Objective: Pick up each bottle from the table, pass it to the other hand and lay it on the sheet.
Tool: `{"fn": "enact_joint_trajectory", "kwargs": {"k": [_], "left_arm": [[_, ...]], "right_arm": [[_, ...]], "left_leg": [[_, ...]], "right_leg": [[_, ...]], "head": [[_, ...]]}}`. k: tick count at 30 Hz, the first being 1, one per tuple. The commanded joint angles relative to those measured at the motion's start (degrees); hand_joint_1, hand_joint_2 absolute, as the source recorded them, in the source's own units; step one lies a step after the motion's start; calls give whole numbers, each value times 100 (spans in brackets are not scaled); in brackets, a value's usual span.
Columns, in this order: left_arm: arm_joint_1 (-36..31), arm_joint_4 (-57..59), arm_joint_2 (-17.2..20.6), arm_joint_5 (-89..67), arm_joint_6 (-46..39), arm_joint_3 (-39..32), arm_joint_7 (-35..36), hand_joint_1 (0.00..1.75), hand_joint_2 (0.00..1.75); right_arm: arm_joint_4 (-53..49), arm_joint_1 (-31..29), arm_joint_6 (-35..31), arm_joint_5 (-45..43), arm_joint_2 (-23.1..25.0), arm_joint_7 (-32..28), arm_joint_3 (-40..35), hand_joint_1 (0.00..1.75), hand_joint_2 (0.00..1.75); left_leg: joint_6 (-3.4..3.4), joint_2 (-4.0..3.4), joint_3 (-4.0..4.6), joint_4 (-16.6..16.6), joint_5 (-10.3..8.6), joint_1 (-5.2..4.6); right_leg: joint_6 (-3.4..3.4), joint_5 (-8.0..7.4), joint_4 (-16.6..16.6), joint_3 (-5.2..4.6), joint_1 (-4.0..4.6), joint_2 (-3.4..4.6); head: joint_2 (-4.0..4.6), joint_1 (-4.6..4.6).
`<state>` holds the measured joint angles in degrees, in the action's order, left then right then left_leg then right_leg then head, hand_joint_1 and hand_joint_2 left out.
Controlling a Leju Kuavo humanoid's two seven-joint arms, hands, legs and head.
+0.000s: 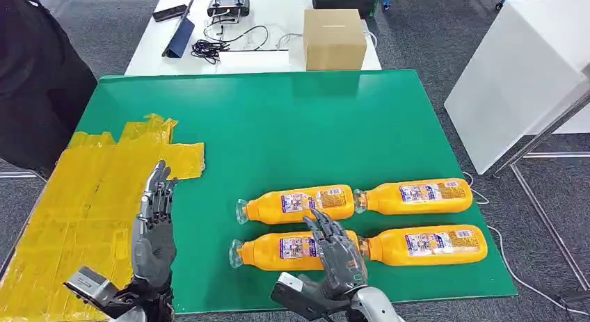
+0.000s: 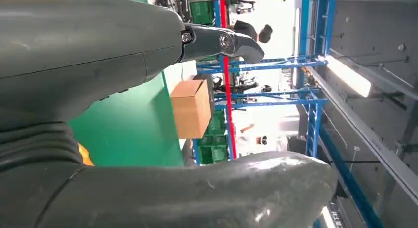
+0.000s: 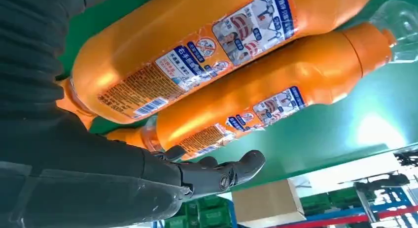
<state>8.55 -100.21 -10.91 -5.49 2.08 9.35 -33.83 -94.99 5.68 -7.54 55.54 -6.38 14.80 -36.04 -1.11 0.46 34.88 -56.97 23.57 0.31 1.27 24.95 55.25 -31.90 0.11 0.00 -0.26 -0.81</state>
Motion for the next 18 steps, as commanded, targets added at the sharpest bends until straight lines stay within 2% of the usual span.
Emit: {"fn": "enact_joint_trajectory", "kwargs": {"k": [1, 9, 12, 18], "left_arm": [[-103, 153, 46, 6, 17, 33, 58, 0, 0], [-144, 232, 59, 3, 56, 84, 92, 0, 0], [-161, 182, 60, -2, 74, 104, 156, 0, 0], [-210, 241, 60, 9, 126, 157, 234, 0, 0]], "right_arm": [[362, -83, 42, -25, -26, 49, 17, 0, 175], [701, -221, 361, 108, -112, 266, -37, 0, 175], [778, -339, 387, 171, 10, 309, 44, 0, 175], [1114, -419, 484, 184, 123, 345, 278, 0, 175]], "left_leg": [[2, -1, -13, 6, 3, -1], [3, -4, -45, 11, 14, 1], [2, -5, -22, 8, 5, -1], [4, -2, -32, 10, 7, 2]], "right_leg": [[2, 3, -7, 13, -1, -1], [4, 12, -17, 48, 2, 0], [3, 3, -10, 23, -1, 2], [3, 5, -14, 35, 2, -2]], "head": [[0, 0], [0, 0], [0, -2], [0, -2]]}}
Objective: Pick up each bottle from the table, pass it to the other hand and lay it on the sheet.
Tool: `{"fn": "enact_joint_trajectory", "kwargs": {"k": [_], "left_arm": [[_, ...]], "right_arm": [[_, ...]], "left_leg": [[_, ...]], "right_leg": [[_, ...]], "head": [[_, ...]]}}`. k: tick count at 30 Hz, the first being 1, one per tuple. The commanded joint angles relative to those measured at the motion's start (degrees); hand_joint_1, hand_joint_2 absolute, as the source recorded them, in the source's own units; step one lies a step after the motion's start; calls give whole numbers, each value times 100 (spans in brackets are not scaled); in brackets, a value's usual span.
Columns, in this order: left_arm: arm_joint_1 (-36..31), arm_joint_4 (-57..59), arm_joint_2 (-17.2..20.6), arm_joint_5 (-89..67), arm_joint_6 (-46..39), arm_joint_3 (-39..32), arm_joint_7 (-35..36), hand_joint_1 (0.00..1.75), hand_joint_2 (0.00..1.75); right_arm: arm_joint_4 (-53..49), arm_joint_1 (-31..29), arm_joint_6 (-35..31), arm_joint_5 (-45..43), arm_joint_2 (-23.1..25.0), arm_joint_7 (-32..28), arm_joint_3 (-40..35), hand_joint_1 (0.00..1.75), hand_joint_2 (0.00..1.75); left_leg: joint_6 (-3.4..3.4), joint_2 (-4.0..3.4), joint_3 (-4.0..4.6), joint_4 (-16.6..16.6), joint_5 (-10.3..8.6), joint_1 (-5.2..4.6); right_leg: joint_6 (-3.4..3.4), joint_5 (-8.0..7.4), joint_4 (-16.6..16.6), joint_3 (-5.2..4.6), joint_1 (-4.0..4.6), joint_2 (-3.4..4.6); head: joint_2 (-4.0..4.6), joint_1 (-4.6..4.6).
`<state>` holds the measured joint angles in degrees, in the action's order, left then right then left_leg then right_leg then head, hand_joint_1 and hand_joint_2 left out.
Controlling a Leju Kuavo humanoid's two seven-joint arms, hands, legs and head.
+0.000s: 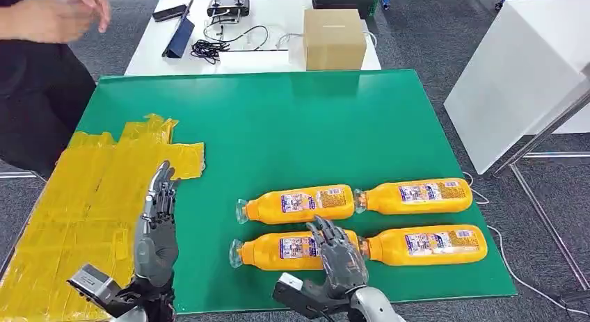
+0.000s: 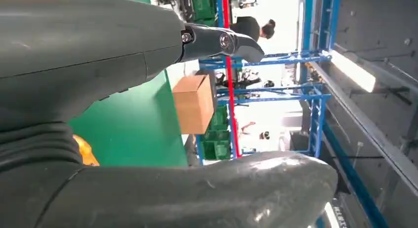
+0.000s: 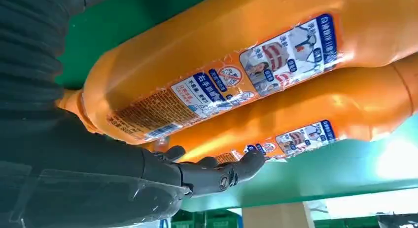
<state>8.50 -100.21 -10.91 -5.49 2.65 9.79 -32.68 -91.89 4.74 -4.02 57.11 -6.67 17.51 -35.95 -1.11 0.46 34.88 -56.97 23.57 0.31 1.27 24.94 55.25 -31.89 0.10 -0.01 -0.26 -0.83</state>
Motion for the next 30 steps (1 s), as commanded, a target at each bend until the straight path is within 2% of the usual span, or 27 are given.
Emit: {"fn": "enact_joint_trajectory", "kwargs": {"k": [1, 5, 6, 10, 11, 13, 20, 21, 30], "left_arm": [[-242, 238, 67, 16, 83, 162, 128, 0, 0], [-322, 217, 94, 42, 106, 268, 212, 0, 0], [-340, 218, 89, 43, 109, 281, 217, 0, 0], [-466, 266, 82, 48, 139, 304, 270, 0, 0], [-519, 319, 116, 50, 152, 332, 271, 0, 0], [-551, 351, 126, 51, 158, 339, 271, 0, 0], [-551, 351, 126, 51, 158, 339, 271, 0, 0], [-551, 351, 126, 51, 158, 339, 271, 0, 0], [-551, 351, 126, 51, 158, 339, 271, 0, 0]], "right_arm": [[899, -387, 176, 54, 190, 85, 292, 0, 175], [1142, -497, 327, 227, 296, 166, 428, 0, 175], [1187, -519, 328, 228, 299, 166, 448, 0, 175], [1515, -662, 622, 48, 365, 47, 542, 0, 175], [1631, -716, 775, -86, 363, -19, 539, 23, 175], [1709, -747, 815, -128, 354, -40, 528, 23, 175], [1709, -747, 815, -128, 354, -40, 528, 23, 175], [1709, -747, 815, -128, 354, -40, 528, 23, 175], [1709, -747, 815, -128, 354, -40, 528, 23, 175]], "left_leg": [[3, -4, -25, 10, 5, 1], [2, -3, -18, 7, 3, 1], [5, -7, -51, 10, 15, 3], [2, -3, -21, 9, 3, 0], [5, -9, -56, 12, 16, 2], [2, 2, -22, 9, 1, 2], [2, -8, -40, 8, 0, 1], [5, -7, -65, 15, 6, 3], [3, -5, -77, 12, 1, 2]], "right_leg": [[2, 3, -12, 26, 1, 1], [1, 2, -9, 19, 1, 0], [3, 12, -16, 54, 4, 1], [2, 2, -10, 21, 0, 0], [4, 13, -18, 58, 2, 3], [2, 1, -12, 24, 2, -4], [1, 0, -10, 36, 1, -3], [3, 5, -20, 63, 3, -5], [2, 2, -16, 74, 2, -7]], "head": [[0, 2], [0, 2], [0, 2], [0, 2], [0, 2], [0, 0], [0, 2], [0, 0], [0, 0]]}}
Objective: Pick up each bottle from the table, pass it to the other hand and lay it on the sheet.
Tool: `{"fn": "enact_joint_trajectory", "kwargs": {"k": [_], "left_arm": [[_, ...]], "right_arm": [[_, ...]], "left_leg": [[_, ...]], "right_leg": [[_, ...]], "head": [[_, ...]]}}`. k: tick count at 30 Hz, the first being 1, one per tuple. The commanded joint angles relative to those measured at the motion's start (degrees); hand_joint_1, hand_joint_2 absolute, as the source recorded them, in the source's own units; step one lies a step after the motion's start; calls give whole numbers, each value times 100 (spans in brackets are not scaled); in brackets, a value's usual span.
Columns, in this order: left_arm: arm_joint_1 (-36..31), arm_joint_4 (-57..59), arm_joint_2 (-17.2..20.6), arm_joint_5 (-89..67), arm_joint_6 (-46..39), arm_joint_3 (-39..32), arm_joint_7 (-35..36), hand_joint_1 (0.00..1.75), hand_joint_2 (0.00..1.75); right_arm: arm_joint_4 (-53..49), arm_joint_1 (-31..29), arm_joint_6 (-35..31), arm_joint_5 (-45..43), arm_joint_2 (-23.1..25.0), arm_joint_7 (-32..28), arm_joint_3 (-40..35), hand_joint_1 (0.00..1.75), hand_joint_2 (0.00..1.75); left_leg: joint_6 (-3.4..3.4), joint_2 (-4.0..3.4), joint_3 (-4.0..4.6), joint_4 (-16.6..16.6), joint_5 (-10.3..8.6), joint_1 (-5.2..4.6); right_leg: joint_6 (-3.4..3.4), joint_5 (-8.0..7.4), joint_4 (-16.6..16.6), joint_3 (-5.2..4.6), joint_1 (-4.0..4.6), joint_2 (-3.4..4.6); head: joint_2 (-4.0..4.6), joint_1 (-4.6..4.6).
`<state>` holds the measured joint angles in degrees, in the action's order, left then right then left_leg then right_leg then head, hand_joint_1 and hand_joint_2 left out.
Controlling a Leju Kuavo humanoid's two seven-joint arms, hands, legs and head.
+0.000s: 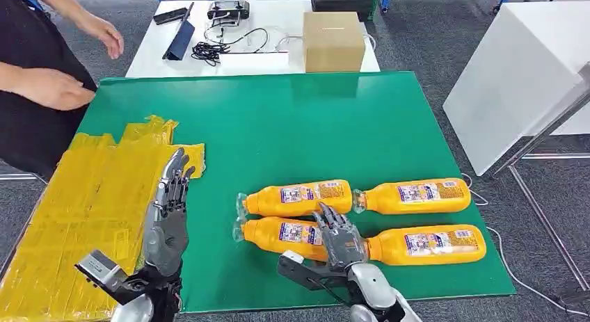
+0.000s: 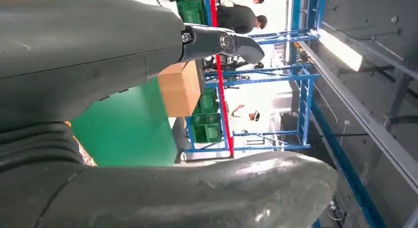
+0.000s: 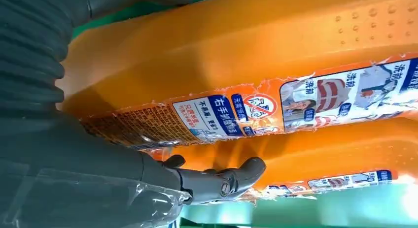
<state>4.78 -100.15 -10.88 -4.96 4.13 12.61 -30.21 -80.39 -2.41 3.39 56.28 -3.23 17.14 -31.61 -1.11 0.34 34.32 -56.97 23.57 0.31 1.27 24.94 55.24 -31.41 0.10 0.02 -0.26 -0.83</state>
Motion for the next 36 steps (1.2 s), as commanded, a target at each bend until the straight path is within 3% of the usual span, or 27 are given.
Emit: {"fn": "enact_joint_trajectory", "kwargs": {"k": [1, 7, 8, 9, 12, 20, 21, 31, 33, 35, 36], "left_arm": [[-179, 345, 123, -1, 9, 56, 24, 0, 0], [-179, 345, 123, -1, 9, 56, 24, 0, 0], [-172, 345, 131, 2, 14, 66, 24, 0, 0], [-188, 358, 139, 16, 26, 80, 20, 0, 0], [-266, 417, 160, 52, 52, 122, 17, 0, 0], [-251, 526, 207, 212, 71, 107, -101, 0, 0], [-283, 551, 230, 238, 109, 129, -146, 0, 0], [-476, 778, 272, 362, 64, 220, -212, 0, 0], [-381, 701, 221, 383, 2, 163, -196, 0, 0], [-147, 550, 77, 504, -289, 20, 244, 0, 0], [-87, 585, 51, 418, -604, 8, 493, 0, 0]], "right_arm": [[559, -31, 74, -45, 11, -3, 94, 23, 175], [559, -31, 74, -45, 11, -3, 94, 23, 175], [555, -30, 138, -98, 9, -20, 78, 133, 175], [593, -61, 192, -118, -27, -21, 24, 148, 175], [847, -201, 418, -298, -74, -111, -107, 173, 175], [1030, -154, 602, -729, -275, -327, -353, 175, 175], [1159, -179, 1031, -916, -308, -244, -384, 175, 175], [1533, -229, 835, -1154, -305, -200, -322, 175, 175], [1302, -78, -7, -957, -180, -291, -92, 166, 175], [523, 321, -1005, -1272, 91, -656, 341, 175, 175], [-1, 535, -1311, -1429, 123, -744, 405, 175, 175]], "left_leg": [[2, 5, -17, 9, 1, 0], [2, 5, -26, 10, 0, 1], [3, 6, -32, 12, 2, 1], [3, 7, -32, 13, 1, 1], [3, 5, -33, 13, 1, 1], [8, 0, -91, 14, 33, 2], [11, 5, -93, 27, 27, 4], [22, -38, -177, 18, 75, 9], [18, -42, -179, 21, 72, 12], [19, -53, -196, 12, 84, 12], [22, -28, -164, 26, 65, 14]], "right_leg": [[2, 2, -10, 20, 0, -6], [2, 2, -12, 30, 1, -7], [2, 3, -15, 36, 1, -9], [2, 3, -15, 37, 1, -9], [3, 2, -16, 38, 1, -8], [-11, 18, -17, 29, 2, -6], [-9, 14, -32, 34, 4, -13], [-28, 32, -22, 95, 10, 44], [-29, 34, -26, 99, 13, 42], [-31, 42, -15, 110, 14, 54], [-28, 31, -31, 87, 15, 26]], "head": [[0, 0], [0, 0], [0, 0], [0, 2], [0, 0], [0, 2], [0, -2], [0, 2], [0, 2], [0, 2], [0, 0]]}}
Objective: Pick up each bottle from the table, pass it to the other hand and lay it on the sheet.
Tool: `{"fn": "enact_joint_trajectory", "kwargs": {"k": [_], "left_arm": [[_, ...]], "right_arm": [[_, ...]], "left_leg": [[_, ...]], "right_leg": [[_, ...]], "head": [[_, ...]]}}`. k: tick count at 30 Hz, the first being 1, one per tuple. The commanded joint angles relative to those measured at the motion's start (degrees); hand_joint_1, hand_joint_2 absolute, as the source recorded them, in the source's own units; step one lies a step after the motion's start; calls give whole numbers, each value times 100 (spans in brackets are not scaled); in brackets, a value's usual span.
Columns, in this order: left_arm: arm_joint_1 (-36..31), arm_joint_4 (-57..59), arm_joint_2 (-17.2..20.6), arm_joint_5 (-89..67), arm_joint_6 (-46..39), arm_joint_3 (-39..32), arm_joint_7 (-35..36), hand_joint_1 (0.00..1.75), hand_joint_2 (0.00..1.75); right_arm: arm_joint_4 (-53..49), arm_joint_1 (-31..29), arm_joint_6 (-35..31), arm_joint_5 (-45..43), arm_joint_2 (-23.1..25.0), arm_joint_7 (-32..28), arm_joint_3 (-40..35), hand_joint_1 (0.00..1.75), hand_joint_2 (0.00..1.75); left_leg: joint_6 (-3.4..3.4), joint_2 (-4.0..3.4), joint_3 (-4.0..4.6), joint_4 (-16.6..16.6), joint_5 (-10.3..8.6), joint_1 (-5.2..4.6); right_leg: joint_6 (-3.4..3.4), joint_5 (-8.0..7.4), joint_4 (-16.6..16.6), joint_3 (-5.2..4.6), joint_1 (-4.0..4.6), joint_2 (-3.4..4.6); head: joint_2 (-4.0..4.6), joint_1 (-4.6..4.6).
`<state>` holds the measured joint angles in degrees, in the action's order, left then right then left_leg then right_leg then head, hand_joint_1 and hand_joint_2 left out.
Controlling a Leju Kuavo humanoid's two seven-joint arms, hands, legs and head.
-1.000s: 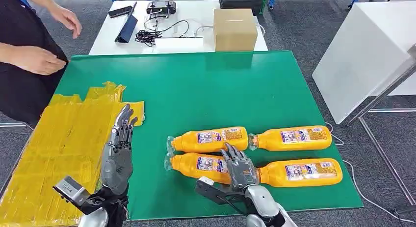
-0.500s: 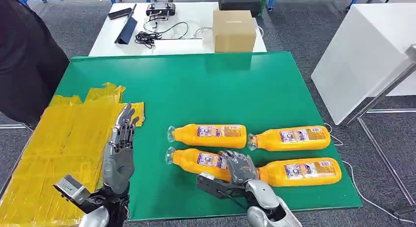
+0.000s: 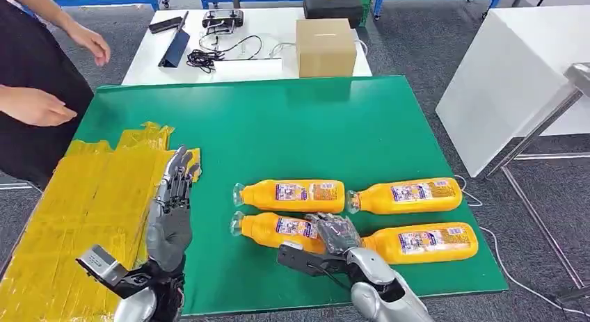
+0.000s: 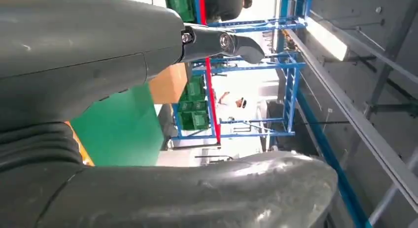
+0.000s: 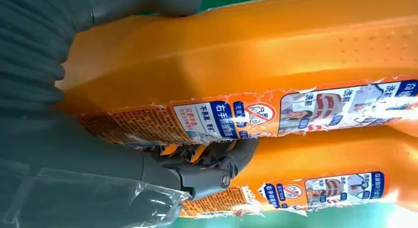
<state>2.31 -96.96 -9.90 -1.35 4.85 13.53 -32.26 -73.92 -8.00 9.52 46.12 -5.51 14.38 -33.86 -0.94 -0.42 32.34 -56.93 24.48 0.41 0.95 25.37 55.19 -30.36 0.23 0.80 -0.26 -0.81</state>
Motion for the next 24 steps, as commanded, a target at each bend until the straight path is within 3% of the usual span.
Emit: {"fn": "enact_joint_trajectory", "kwargs": {"k": [1, 5, 8, 14, 17, 18, 24], "left_arm": [[190, 366, -42, 60, -825, -98, 791, 0, 0], [299, 537, -17, 339, -1119, -258, 694, 0, 0], [311, 490, -19, 380, -1187, -289, 719, 0, 0], [279, 478, -12, 618, -1604, -227, 1021, 0, 0], [269, 483, 12, 686, -1653, -168, 1057, 0, 0], [272, 485, 5, 729, -1667, -171, 1081, 0, 175], [307, 457, 131, 1539, -1151, -48, 1366, 0, 175]], "right_arm": [[-959, 1227, -2143, -433, 303, -590, 596, 175, 175], [-1828, 1614, -2771, -1113, 234, -1423, 284, 175, 175], [-1961, 1602, -2822, -1132, 209, -1426, 204, 175, 175], [-2132, 1620, -3360, -1778, 285, -2222, 204, 175, 175], [-2118, 1585, -3426, -1828, 313, -2283, 208, 175, 175], [-2108, 1576, -3436, -1842, 317, -2299, 216, 175, 175], [-1831, 1249, -3302, -1921, 463, -2434, 238, 175, 175]], "left_leg": [[1, 35, 25, 5, -12, -1], [-6, 48, 41, 8, -10, -5], [-9, 47, 82, -1, -18, -11], [-9, 57, 130, -1, -23, -8], [-7, 57, 121, 1, -16, -8], [-7, 61, 113, 2, -14, -6], [-8, 48, 130, 2, -22, -10]], "right_leg": [[7, 4, -4, -10, -2, -37], [13, 12, -4, 12, -10, -35], [14, 9, 4, 7, -11, -34], [13, 6, 3, -40, -8, -37], [15, 12, -2, -30, -8, -40], [15, 15, -5, -20, -6, -45], [12, 4, 0, -42, -9, -29]], "head": [[0, 0], [0, -2], [0, 2], [0, -2], [0, -2], [0, -2], [0, 0]]}}
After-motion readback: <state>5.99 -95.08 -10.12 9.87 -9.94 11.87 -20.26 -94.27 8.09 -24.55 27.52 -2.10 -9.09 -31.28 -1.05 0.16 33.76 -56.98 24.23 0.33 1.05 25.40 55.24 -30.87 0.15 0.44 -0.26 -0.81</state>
